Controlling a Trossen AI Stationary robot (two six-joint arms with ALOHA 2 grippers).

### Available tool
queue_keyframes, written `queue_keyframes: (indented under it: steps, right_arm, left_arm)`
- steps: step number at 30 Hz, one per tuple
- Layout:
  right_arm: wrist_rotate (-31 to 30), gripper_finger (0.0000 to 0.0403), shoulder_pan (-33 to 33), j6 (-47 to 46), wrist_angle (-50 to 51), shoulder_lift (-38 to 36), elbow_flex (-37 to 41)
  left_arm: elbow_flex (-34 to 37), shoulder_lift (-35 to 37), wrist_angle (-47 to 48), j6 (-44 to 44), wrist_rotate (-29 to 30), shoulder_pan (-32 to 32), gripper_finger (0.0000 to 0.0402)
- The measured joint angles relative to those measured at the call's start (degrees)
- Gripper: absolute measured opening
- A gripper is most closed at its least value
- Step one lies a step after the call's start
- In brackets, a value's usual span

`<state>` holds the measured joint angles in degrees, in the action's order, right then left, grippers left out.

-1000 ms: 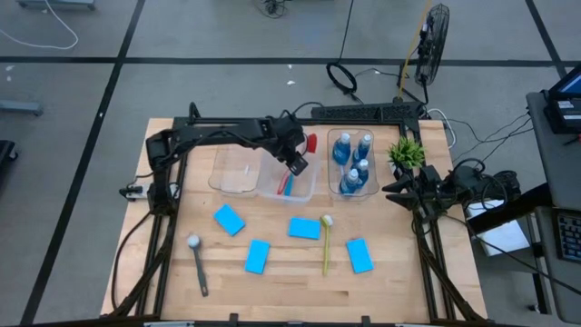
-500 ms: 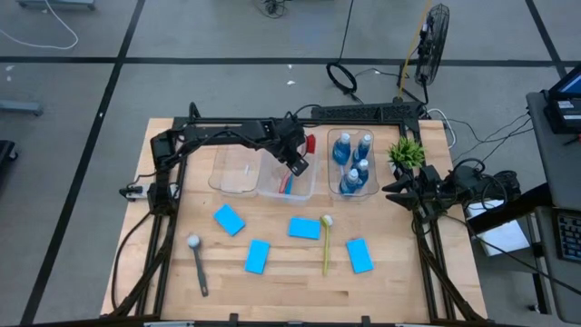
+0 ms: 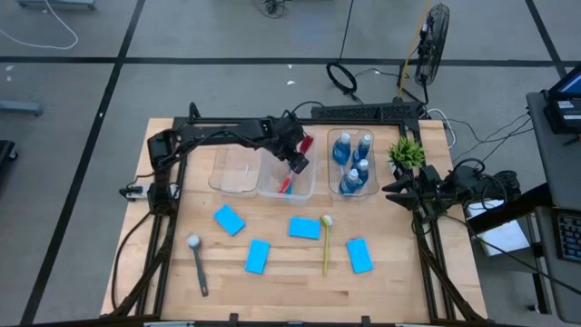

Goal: Pick & Place Kitchen Sink Supplies
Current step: Put the grey toilet brush into the middle transparent bin

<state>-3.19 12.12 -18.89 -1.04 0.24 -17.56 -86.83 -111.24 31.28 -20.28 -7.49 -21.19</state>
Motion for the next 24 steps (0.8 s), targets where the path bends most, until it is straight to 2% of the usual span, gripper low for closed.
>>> queue_keyframes:
  steps: [5,9,16,24]
  right_arm:
    - [0.2,0.0100,0.0,-0.4,-0.1,0.0,0.0]
    - [0.2,0.0100,0.0,-0.4,-0.2,0.0,0.0]
    - [0.3,0.0100,0.0,-0.4,-0.3,0.0,0.0]
    - [0.3,0.0100,0.0,-0.4,-0.5,0.0,0.0]
  left_arm:
    - [0.0,3.7,-1.8,-1.1,0.0,0.0,0.0254]
    - [0.0,7.8,-1.4,-2.4,0.1,0.0,0.0260]
    - [0.0,14.7,-1.6,-4.3,0.1,2.1,0.0242]
    - [-0.1,19.5,-1.5,-6.6,0.1,8.6,0.0221]
